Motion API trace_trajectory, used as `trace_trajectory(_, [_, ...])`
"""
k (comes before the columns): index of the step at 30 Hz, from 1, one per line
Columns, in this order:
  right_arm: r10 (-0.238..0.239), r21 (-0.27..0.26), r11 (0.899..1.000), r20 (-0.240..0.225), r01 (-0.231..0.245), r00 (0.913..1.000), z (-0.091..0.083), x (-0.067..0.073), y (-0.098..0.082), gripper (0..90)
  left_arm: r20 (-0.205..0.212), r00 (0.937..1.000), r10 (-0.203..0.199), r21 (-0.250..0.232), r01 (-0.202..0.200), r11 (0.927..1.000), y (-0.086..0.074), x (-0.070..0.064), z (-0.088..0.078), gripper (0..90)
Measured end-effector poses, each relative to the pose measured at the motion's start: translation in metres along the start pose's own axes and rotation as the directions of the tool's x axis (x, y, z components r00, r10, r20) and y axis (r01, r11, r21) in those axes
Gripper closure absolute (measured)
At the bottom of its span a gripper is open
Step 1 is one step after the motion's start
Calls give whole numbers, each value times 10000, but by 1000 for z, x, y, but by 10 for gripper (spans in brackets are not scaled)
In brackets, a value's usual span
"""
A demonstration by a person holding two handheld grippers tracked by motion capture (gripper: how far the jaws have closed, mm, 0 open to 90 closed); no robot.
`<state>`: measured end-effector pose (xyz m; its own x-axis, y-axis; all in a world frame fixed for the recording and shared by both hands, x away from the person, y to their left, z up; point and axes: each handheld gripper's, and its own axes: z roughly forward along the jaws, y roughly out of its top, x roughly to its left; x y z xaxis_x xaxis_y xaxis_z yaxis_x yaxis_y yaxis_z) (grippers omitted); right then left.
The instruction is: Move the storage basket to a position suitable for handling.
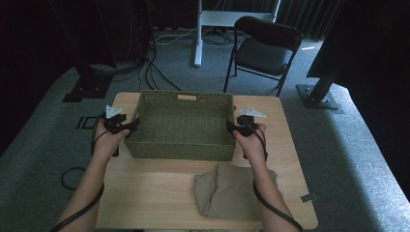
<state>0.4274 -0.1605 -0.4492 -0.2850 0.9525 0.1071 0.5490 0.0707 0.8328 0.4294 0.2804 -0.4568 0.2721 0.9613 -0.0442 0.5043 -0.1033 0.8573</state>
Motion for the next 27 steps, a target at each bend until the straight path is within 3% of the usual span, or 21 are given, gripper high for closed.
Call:
trace_trajectory(5, [86, 376, 9992, 568, -108, 9983, 15, 3, 1, 524, 22, 9999, 155, 380, -156, 9992, -3, -1, 17, 422])
trace_trajectory(9, [198, 629, 9977, 671, -240, 9975, 21, 3, -2, 538, 10, 9996, 269, 474, -270, 9985, -6, -3, 22, 487])
trace_trajectory(10, [464, 823, 9953, 588, -512, 9972, 23, 4, -3, 616, -333, 9981, 519, 315, -508, 9982, -9, -5, 25, 589])
trace_trajectory(14, [363, 879, 9951, 1025, -454, 9941, 23, 8, -2, 693, -741, 9972, -61, 135, 71, 9999, -9, -5, 22, 755])
trace_trajectory(16, [312, 870, 9953, 1321, -429, 9908, 24, 10, -1, 730, -905, 9958, 143, 201, -125, 9997, -9, -7, 23, 766])
trace_trajectory(19, [391, 771, 9956, 1657, -524, 9854, 25, 12, -2, 773, -1031, 9947, 55, 286, -26, 9996, -9, -8, 24, 782])
trace_trajectory(22, [239, 693, 9969, 1915, -378, 9812, 26, 14, -3, 784, -1290, 9904, 500, 455, -445, 9980, -8, -12, 25, 784])
trace_trajectory(27, [292, 637, 9971, 1861, -417, 9821, 26, 12, -3, 785, -1324, 9902, 452, 481, -392, 9981, -7, -13, 24, 785])
